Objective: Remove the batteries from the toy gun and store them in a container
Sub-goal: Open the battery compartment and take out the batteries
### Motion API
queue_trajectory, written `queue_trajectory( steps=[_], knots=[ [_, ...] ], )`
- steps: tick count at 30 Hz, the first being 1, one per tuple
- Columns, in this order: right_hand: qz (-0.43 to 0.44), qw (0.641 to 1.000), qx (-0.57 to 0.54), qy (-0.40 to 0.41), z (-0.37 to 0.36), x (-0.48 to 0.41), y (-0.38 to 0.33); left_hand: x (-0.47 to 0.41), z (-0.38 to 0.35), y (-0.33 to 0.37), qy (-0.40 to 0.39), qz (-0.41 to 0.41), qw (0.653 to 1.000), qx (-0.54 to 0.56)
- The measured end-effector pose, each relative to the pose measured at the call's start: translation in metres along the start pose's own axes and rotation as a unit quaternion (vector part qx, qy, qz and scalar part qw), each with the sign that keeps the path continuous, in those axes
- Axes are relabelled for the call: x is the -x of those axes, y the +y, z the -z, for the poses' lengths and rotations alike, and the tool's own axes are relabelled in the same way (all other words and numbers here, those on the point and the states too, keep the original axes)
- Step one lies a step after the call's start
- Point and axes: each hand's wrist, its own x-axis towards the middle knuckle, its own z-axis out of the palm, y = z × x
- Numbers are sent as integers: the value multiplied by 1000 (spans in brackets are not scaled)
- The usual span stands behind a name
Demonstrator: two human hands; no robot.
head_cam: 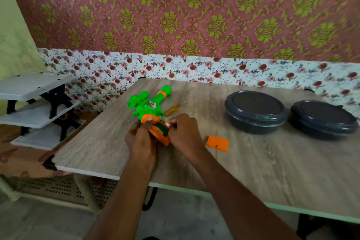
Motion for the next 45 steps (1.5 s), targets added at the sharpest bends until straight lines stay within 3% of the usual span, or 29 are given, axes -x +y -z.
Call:
queue_trajectory(
  steps=[3,6,9,13,15,17,20,22,24,26,29,31,36,40,45],
  knots=[
    [-38,996,-77,-17,-2,6,1,-6,2,-1,3,-66,995,-77],
    [-110,969,-217,-48,-6,5,6,-10,-7,4,-9,-178,949,-260],
    [-219,881,-418,-44,-8,3,11,-7,-25,9,-33,-255,873,-415],
    [-271,748,-604,-42,-2,6,13,5,-48,8,-50,-274,838,-469],
    [-274,712,-646,-36,1,6,13,3,-54,6,-50,-264,832,-485],
    [-274,703,-656,-31,0,7,14,1,-58,6,-50,-255,822,-507],
    [-243,750,-614,-30,-2,12,15,-1,-62,9,-54,-253,820,-510],
    [-179,834,-521,-13,-6,15,17,-1,-63,12,-37,-252,832,-493],
    [-89,928,-360,33,-11,15,23,-2,-60,15,-4,-242,851,-466],
    [-10,978,-192,86,-14,16,26,-6,-50,15,30,-226,873,-430],
    [30,973,-100,204,-9,15,27,-12,-29,12,63,-193,899,-387],
    [30,971,-77,224,-3,12,28,-14,-13,8,70,-176,907,-377],
    [-26,990,113,83,20,6,24,-27,15,3,65,-122,923,-358],
    [-30,984,176,-17,26,-6,24,-21,15,13,46,-49,941,-332],
    [-10,974,225,-23,20,-14,31,-23,23,15,47,-28,940,-336]
  ],
)
